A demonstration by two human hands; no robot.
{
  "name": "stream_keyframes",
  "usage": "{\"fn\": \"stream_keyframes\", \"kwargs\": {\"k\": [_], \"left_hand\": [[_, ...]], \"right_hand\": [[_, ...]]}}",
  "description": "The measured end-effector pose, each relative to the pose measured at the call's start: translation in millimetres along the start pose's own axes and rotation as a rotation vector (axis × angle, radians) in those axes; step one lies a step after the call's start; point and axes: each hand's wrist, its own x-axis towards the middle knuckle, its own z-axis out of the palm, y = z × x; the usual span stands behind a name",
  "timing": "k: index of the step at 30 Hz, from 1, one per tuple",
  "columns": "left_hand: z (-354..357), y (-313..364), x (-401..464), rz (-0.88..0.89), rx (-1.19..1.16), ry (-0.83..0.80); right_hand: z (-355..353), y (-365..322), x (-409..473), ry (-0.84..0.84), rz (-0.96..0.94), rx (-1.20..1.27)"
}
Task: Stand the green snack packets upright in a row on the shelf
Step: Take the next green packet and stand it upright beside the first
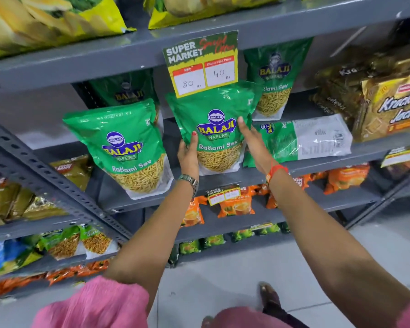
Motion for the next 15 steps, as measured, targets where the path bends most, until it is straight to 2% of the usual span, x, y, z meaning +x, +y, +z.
{"fn": "stream_keyframes", "kwargs": {"k": [2, 4, 6, 8, 10, 12, 15], "left_hand": [[6, -5, -10, 0.11, -0.049, 0.095], [12, -19, -23, 0.167, -0.08, 0.315], [24, -45, -38, 0.147, 0.006, 0.552], [45, -70, -55, 0.044, 0.106, 0.638], [80, -86, -67, -0.174, 0.027, 0.604], [107, -95, -70, -0.409, -0.097, 0.471], [146, -106, -76, -0.609, -0.05, 0.283]], "right_hand": [[-10, 1, 1, -0.099, -0.012, 0.003], [-23, 1, 7, -0.147, -0.035, 0.056], [-43, -1, 16, -0.055, -0.039, 0.117], [-66, -2, 30, 0.074, -0.107, 0.053], [-98, -2, 51, 0.152, -0.2, -0.235], [-122, -5, 67, 0.187, -0.253, -0.564], [-154, -11, 96, 0.133, -0.242, -0.92]]}}
